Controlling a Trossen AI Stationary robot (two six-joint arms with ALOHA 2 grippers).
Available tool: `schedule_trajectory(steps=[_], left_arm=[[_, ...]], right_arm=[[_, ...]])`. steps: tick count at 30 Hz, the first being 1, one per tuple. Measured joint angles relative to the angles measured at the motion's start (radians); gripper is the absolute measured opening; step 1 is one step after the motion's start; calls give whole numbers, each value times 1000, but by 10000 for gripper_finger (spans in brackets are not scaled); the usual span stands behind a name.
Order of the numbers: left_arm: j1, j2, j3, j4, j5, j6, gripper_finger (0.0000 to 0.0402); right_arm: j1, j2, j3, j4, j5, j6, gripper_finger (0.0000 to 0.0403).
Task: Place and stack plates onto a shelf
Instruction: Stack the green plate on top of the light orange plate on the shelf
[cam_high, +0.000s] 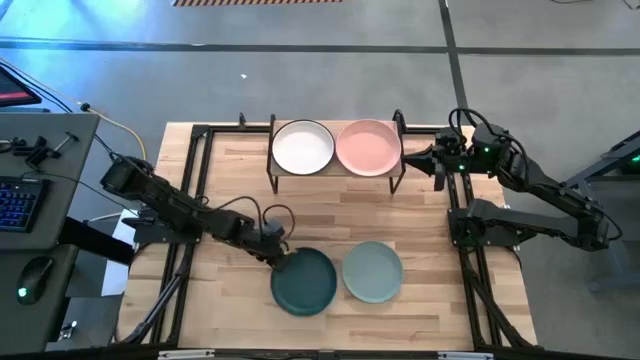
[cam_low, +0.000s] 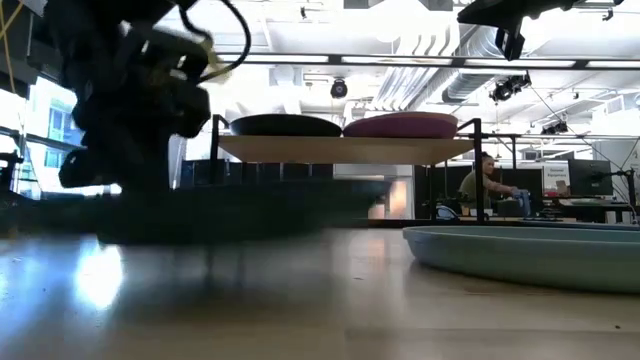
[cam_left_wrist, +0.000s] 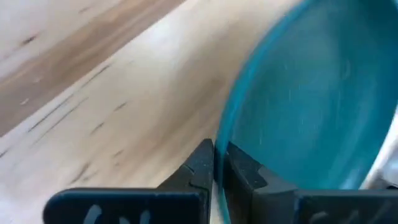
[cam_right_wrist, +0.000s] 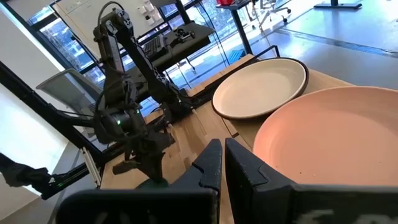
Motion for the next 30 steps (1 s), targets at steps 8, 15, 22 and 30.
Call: schedule_trajectory(steps=[8, 15, 22, 30], left_arm=[[110, -248, 1, -41, 100, 76, 3], [294, -385, 163, -192, 118, 262, 1], [560, -225, 506, -366, 114, 580, 1], [773, 61, 853, -372, 67, 783, 1]], right_arm=[[0, 13, 0, 0, 0, 18, 2], [7, 38, 0, 22, 0, 3, 2], [11, 17, 0, 201, -2, 0, 2], [11, 4, 0, 229, -2, 39, 2]])
